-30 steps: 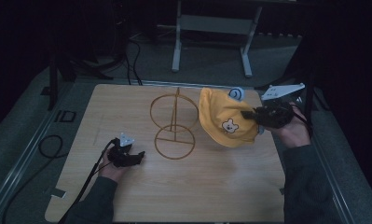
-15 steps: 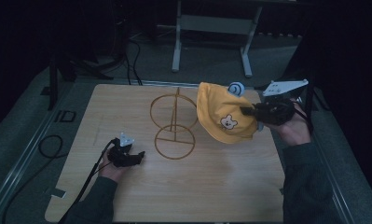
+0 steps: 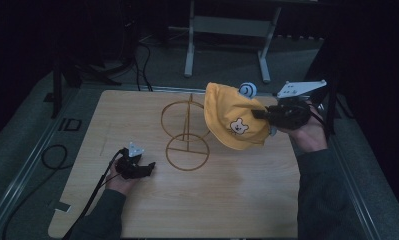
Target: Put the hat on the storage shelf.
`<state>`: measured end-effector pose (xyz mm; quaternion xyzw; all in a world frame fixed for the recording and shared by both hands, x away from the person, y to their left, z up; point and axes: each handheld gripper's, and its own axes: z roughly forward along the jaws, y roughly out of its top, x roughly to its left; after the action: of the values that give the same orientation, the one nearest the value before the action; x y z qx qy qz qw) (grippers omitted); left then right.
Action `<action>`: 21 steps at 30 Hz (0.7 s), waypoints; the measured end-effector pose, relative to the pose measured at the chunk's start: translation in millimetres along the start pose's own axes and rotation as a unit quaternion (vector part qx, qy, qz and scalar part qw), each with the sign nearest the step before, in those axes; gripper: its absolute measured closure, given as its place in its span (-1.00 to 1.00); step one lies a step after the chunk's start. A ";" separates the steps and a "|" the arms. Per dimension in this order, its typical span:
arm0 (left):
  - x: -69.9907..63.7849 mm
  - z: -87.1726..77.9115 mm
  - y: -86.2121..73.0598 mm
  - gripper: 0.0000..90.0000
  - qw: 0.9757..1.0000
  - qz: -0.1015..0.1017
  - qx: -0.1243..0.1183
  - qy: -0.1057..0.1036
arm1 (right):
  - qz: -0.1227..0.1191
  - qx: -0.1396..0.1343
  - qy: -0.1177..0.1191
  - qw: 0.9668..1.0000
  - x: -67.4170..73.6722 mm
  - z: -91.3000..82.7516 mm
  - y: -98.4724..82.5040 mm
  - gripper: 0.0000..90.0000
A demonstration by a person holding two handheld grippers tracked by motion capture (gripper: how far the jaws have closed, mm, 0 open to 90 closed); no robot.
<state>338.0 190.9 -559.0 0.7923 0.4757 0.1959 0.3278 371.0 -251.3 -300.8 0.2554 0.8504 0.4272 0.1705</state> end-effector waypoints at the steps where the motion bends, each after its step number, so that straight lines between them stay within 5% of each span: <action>1: 0.0 0.0 0.0 -0.25 1.000 0.000 0.000 0.000 | 0.000 0.000 0.000 1.000 0.6 0.3 1.2 0.83; 21: 0.1 -0.1 0.0 -0.25 1.000 0.001 0.001 0.000 | -0.002 -0.017 0.005 1.000 4.4 5.6 14.6 0.83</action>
<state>338.0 191.1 -558.9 0.7930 0.4751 0.1959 0.3272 374.5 -237.7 -292.5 0.2491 0.8444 0.4423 0.1713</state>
